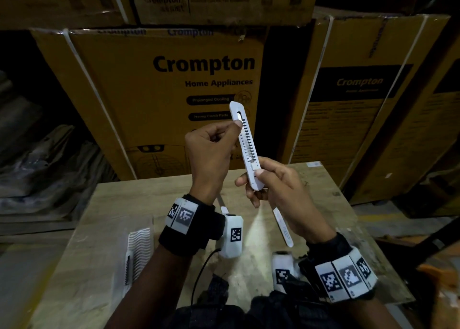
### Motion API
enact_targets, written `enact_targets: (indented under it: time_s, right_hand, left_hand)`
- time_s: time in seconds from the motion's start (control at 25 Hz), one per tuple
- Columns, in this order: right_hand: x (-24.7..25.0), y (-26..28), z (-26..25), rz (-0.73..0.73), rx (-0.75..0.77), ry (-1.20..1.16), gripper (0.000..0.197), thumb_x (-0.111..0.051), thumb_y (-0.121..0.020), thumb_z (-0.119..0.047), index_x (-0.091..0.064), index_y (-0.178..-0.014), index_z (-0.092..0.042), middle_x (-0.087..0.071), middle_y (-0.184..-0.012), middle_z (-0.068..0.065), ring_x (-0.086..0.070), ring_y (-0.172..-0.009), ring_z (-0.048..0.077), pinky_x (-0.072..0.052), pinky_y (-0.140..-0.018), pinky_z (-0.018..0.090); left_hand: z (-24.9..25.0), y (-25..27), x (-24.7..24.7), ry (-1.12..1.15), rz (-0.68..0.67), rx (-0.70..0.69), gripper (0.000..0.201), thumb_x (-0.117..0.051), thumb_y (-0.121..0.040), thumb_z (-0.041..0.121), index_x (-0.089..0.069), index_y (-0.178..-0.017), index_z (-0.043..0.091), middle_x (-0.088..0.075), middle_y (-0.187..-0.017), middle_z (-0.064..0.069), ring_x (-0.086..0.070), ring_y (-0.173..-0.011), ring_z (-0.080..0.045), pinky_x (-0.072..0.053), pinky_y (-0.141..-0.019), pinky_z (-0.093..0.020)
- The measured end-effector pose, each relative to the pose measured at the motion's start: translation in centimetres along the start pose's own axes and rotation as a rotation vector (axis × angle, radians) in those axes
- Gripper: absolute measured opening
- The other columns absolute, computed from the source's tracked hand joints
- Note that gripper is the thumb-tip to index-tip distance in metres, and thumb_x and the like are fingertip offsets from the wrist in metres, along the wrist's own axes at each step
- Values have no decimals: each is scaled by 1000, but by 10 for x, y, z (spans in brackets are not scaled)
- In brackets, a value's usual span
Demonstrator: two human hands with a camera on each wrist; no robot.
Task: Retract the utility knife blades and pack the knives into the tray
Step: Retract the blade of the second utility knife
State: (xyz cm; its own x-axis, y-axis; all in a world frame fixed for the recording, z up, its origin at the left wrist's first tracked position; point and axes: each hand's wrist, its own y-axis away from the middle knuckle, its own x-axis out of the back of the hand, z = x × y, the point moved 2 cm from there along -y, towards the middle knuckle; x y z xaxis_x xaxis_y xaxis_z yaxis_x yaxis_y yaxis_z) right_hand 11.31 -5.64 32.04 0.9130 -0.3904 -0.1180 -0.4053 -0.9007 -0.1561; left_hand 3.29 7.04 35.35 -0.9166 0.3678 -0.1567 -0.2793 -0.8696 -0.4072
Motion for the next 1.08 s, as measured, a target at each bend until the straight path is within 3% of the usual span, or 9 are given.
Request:
enact_targets:
  time_s: [0.16, 0.32, 0.44, 0.6, 0.68, 0.8, 0.96, 1.08]
  right_hand:
    - [7, 5, -1, 92, 122, 193, 34, -49, -105, -5, -62, -135, -14, -74, -89, 17, -60, -63, 18, -50, -52, 28]
    - [9, 7, -6, 150, 275, 272, 32, -49, -106, -10, -68, -122, -30, -69, -77, 14, -52, -53, 17, -45, -46, 34]
    - [9, 5, -10, 156, 305, 269, 30, -50, -106, -14, -66, -122, -33, -68, -76, 14, -51, -52, 19, -43, -45, 36]
    - [16, 6, -13, 167, 408, 515, 25, -57, -104, -17, -71, -123, -24, -73, -75, 4, -65, -55, 13, -55, -49, 36]
    - [25, 7, -18, 176, 522, 713, 17, -63, -101, -18, -78, -108, -14, -72, -67, 2, -64, -52, 15, -49, -47, 39]
    - [30, 4, -22, 145, 643, 863, 22, -66, -99, -19, -77, -85, -6, -69, -61, 0, -60, -48, 11, -42, -44, 31]
    - [31, 3, -19, 131, 714, 912, 26, -67, -99, -16, -72, -75, -7, -62, -59, -5, -49, -47, 5, -36, -45, 20]
    - [37, 4, -15, 117, 733, 908, 26, -66, -99, -16, -72, -75, -6, -64, -60, -4, -52, -48, 5, -37, -46, 21]
  left_hand:
    - [-3, 0, -2, -10, 1, 13, 5, -76, -90, 13, -81, -90, 12, -78, -74, -8, -64, -57, -18, -52, -49, -26]
    - [-2, -2, -10, -7, 29, 37, 5, -76, -90, 15, -81, -88, 13, -77, -72, -10, -57, -52, -12, -44, -45, -24]
    - [1, -3, -15, 10, 57, 35, 6, -76, -90, 14, -80, -89, 10, -76, -72, -11, -56, -51, -7, -42, -45, -20]
    - [4, -7, -14, 0, 35, 11, 9, -77, -89, 10, -79, -90, 1, -72, -67, -5, -58, -49, 2, -44, -50, -14]
    - [3, -7, -13, -18, 5, 22, 11, -78, -88, 10, -80, -91, 0, -74, -68, -4, -65, -54, -2, -50, -54, -16]
    - [-1, -3, -17, -2, -28, 39, 8, -78, -87, 10, -81, -90, 4, -79, -78, -6, -77, -74, -22, -64, -69, -35]
    - [0, 1, -23, -16, -3, 20, 6, -78, -87, 8, -81, -89, 3, -79, -77, -3, -75, -72, -13, -60, -69, -24]
    - [-1, 6, -26, -48, -8, 14, 5, -78, -87, 10, -81, -86, 5, -78, -76, -7, -73, -70, -12, -61, -68, -25]
